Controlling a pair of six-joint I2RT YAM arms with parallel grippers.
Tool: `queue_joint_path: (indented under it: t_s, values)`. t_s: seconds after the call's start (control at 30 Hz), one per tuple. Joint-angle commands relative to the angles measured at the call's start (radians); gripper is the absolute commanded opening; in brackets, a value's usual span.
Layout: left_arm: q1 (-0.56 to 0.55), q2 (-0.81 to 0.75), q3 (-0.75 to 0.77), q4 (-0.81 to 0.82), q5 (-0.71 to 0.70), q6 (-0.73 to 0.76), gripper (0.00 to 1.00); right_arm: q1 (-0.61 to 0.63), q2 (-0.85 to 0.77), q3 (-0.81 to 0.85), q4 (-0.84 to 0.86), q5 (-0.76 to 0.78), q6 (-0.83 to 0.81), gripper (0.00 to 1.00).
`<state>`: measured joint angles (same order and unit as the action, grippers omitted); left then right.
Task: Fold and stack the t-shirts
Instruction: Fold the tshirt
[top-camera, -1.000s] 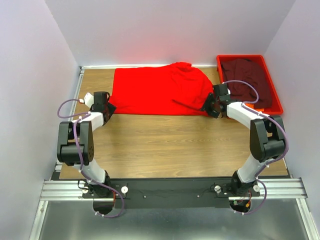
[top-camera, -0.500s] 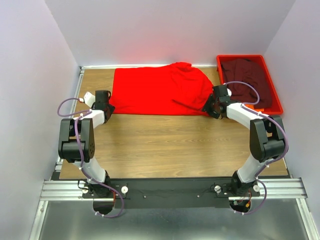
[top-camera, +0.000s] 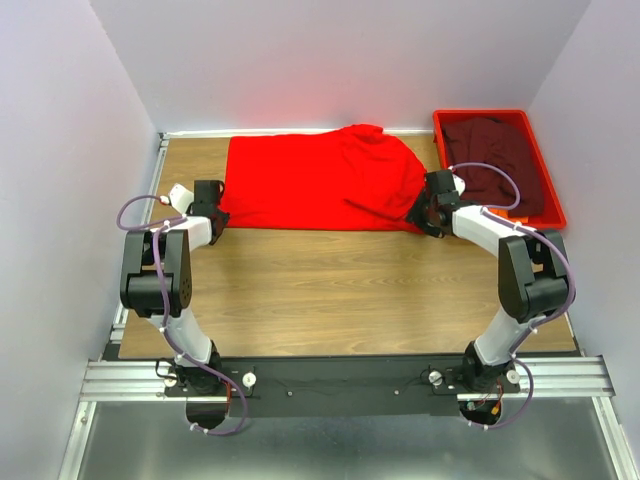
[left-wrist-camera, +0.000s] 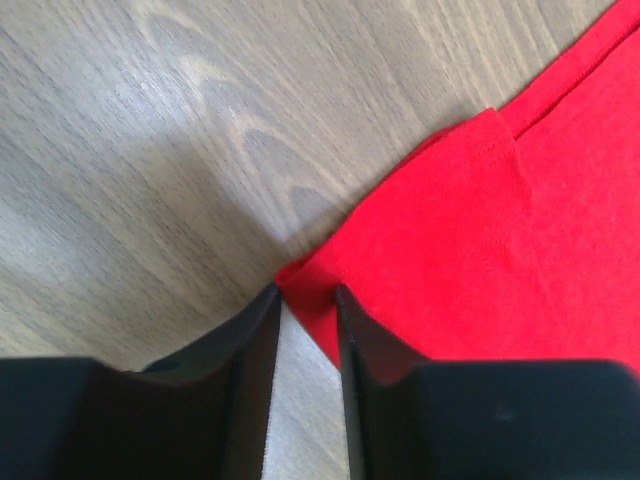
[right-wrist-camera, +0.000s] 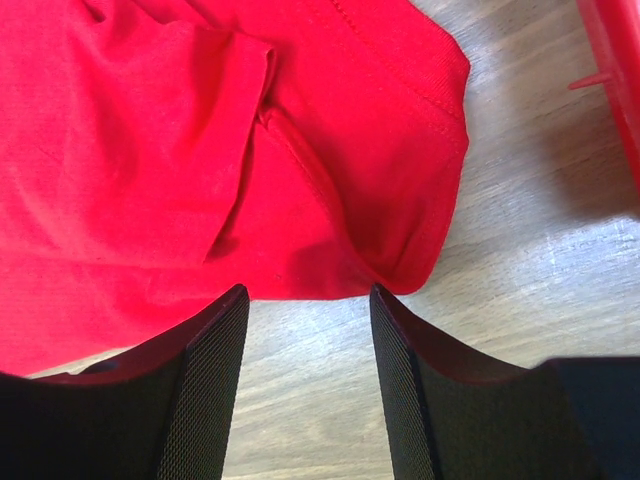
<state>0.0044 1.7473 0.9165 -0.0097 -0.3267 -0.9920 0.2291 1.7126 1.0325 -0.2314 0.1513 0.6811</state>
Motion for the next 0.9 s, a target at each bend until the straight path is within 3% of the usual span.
queue_joint_path:
  t_s: [0.0,0.33,0.7,0.87]
  values:
    - [-0.001,0.027,0.025,-0.035,-0.055,0.004,0.3,-0.005,0.033,0.023,0.02,0.045,0.008,0.59]
    - [-0.001,0.026,0.022,-0.033,-0.049,0.018,0.0,-0.014,0.016,-0.008,0.035,0.116,0.0,0.62]
    - [0.0,0.027,0.024,-0.042,-0.051,0.018,0.0,-0.014,0.028,-0.026,0.055,0.119,-0.006,0.62]
    - [-0.001,0.027,0.024,-0.047,-0.048,0.024,0.0,-0.016,0.05,-0.011,0.061,0.116,-0.008,0.56]
